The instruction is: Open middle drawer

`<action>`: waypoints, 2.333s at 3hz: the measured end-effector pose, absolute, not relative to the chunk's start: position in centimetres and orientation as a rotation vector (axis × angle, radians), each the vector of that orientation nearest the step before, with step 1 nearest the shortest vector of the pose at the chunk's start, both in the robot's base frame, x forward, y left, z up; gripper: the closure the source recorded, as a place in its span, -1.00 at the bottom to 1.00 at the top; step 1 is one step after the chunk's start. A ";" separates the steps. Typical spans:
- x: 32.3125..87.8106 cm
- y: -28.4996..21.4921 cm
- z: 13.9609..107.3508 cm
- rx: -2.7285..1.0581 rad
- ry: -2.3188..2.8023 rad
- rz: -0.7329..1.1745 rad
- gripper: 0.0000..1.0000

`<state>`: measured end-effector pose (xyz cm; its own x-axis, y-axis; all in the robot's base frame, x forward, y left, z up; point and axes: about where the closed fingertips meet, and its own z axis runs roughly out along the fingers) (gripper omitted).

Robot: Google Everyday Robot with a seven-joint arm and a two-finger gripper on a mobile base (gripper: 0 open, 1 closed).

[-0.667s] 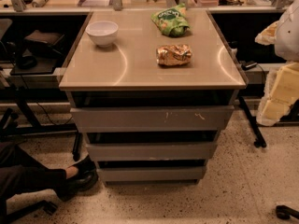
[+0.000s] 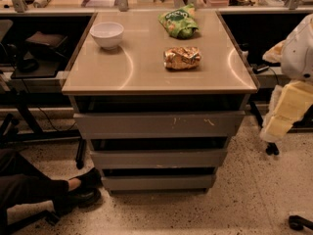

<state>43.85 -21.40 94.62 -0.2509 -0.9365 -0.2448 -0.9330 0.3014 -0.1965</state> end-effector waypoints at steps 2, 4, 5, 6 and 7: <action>44.5 -20.7 81.6 -1.594 2.403 0.118 -1.00; 46.4 -20.2 77.2 -1.554 2.431 0.137 -1.00; 46.5 -19.1 75.3 -1.537 2.394 0.129 -1.00; 45.8 -15.6 71.3 -1.583 2.334 0.039 -1.00; 45.7 -12.6 69.2 -1.618 2.240 -0.138 -1.00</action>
Offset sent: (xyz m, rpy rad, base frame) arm 0.0149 0.0082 -0.2176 0.0633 0.1916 -0.1572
